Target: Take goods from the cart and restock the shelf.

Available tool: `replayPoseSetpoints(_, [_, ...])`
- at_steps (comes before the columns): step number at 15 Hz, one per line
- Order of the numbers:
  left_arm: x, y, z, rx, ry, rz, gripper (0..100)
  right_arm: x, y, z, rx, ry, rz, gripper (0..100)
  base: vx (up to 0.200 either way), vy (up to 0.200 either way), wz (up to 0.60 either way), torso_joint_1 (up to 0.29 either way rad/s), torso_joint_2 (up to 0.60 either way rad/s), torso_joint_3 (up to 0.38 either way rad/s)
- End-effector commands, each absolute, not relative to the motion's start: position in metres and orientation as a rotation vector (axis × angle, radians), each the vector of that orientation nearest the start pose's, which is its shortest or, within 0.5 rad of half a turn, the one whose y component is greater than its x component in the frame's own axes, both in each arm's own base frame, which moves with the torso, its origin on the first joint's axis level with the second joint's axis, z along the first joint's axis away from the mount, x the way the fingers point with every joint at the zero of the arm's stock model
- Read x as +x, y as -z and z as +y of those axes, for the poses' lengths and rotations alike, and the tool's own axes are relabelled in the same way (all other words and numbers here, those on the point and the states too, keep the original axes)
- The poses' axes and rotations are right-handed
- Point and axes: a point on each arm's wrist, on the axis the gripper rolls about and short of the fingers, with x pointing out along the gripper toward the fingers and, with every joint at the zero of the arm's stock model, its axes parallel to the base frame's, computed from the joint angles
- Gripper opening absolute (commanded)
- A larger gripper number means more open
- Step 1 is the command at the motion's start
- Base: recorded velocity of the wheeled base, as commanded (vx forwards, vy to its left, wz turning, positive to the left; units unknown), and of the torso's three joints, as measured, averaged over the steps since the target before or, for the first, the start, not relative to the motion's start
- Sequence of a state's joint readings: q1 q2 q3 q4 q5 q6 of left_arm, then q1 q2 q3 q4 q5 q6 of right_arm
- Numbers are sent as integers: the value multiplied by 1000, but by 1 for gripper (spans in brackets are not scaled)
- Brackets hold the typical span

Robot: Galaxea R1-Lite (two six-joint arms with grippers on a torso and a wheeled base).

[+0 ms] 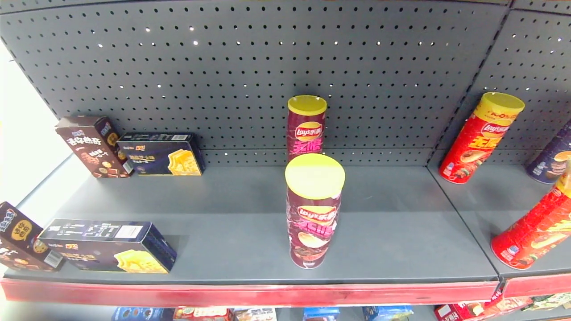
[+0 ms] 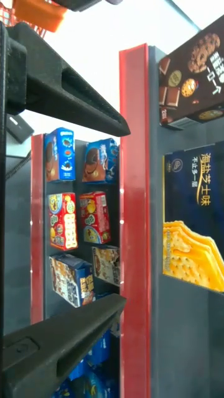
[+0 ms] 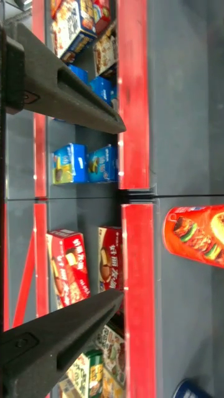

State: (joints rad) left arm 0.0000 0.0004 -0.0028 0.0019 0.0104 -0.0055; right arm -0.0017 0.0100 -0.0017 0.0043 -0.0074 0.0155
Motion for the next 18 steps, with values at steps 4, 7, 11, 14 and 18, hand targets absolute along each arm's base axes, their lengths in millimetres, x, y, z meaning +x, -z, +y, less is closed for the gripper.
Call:
replayPoseSetpoints(4, [-23,-76,0,-6,-12,-2,100,-22,-76,0,15,9,12,100,0,0,0,0,0,0])
replayPoseSetpoints(7, [-23,-76,0,-6,-12,-2,100,-22,-76,0,15,9,12,100,0,0,0,0,0,0])
replayPoseSetpoints(11, [-23,-76,0,-6,-14,0,100,-22,-76,0,15,9,12,100,0,0,0,0,0,0])
replayPoseSetpoints(14, [-23,-75,0,-5,-14,0,100,-22,-76,0,15,9,12,100,0,0,0,0,0,0])
replayPoseSetpoints(18, [-23,-75,0,-5,-14,0,100,-22,-76,0,15,9,12,100,0,0,0,0,0,0])
